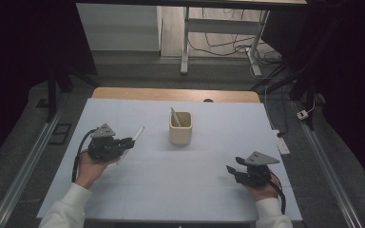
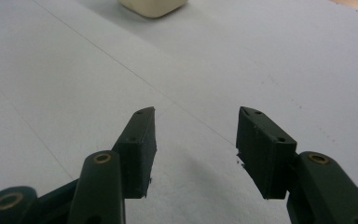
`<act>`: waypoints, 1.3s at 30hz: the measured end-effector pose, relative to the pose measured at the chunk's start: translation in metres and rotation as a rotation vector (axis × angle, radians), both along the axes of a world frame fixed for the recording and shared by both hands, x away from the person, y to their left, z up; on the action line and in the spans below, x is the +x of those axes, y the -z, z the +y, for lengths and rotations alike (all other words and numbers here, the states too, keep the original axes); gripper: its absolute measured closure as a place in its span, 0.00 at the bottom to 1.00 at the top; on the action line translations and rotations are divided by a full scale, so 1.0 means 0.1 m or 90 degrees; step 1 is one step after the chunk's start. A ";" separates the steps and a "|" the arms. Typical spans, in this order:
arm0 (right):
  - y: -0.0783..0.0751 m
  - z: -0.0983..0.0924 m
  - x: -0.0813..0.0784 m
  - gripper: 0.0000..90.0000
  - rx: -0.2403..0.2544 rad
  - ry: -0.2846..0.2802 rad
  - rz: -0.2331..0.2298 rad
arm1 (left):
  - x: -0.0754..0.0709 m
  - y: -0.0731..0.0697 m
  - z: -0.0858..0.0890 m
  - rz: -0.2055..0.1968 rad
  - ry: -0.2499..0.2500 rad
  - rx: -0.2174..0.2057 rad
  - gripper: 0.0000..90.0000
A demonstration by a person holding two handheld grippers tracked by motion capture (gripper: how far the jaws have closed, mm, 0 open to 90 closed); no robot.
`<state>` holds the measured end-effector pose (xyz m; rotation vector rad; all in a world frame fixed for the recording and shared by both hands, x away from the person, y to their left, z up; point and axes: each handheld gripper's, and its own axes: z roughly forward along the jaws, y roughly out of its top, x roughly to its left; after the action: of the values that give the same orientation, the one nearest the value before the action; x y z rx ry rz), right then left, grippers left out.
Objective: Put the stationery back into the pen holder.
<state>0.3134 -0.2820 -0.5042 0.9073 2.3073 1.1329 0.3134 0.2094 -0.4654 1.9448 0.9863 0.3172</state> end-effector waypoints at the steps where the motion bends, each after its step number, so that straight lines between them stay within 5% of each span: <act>1: 0.00 0.00 0.00 0.52 -0.001 0.002 -0.002 | -0.01 0.00 -0.02 -0.003 0.004 -0.002 0.86; 25: -0.08 0.14 -0.05 0.52 0.028 -0.026 -0.019 | -0.17 0.02 -0.45 -0.024 0.085 -0.024 0.86; 39: -0.16 0.39 -0.09 0.53 0.086 -0.072 -0.019 | -0.22 0.07 -0.78 -0.030 0.136 -0.015 0.86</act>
<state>0.3049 -0.2430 -0.4885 0.8096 2.3055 1.3542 0.2912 0.1310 -0.4726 1.9910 0.7405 0.2267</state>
